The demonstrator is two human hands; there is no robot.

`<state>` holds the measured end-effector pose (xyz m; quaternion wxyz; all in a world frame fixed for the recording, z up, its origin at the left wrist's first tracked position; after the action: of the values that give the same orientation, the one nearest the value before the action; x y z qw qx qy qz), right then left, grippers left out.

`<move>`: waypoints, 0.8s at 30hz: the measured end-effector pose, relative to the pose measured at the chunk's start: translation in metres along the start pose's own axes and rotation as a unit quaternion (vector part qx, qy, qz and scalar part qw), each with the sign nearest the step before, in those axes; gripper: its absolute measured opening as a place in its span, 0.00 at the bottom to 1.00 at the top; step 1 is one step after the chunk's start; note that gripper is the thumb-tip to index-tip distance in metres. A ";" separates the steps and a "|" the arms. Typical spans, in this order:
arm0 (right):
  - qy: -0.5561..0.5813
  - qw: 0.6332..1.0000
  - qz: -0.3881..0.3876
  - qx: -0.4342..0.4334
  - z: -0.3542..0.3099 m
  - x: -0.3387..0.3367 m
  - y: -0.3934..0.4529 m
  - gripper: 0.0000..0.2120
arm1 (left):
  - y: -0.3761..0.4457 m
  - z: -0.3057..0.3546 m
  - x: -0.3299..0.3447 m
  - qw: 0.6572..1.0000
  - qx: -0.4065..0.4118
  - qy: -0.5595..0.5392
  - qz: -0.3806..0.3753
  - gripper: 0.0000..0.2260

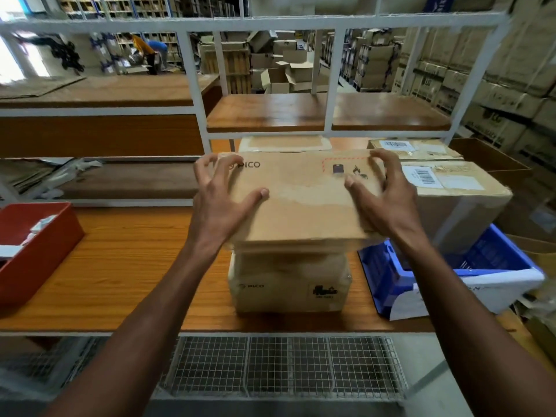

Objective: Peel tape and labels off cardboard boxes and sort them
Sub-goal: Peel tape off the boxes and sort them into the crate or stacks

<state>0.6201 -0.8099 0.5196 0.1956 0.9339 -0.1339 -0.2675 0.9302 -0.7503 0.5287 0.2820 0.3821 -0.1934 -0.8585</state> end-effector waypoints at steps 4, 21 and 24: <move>-0.074 0.994 -0.063 0.041 -0.003 0.013 0.030 0.25 | 0.027 -0.004 0.021 0.991 -0.037 0.051 -0.118 0.33; -0.215 0.943 -0.254 -0.005 -0.008 0.079 0.096 0.24 | 0.097 0.011 0.089 0.939 0.070 0.254 -0.220 0.24; -0.214 0.943 -0.255 -0.005 -0.007 0.077 0.099 0.23 | 0.081 0.041 0.104 0.930 0.146 0.221 -0.256 0.16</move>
<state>0.6728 -0.9231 0.5336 0.0926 0.8565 0.0710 -0.5029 0.8689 -0.8732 0.5424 0.0289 0.6358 -0.1449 -0.7576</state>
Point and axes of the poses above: each hand's wrist, its own y-axis towards the middle knuckle, its own x-axis out of the palm, z = x × y, the point moved 8 cm from there along y, towards the middle knuckle, and after that the axes turned 6 degrees about z, right-handed, at the moved point
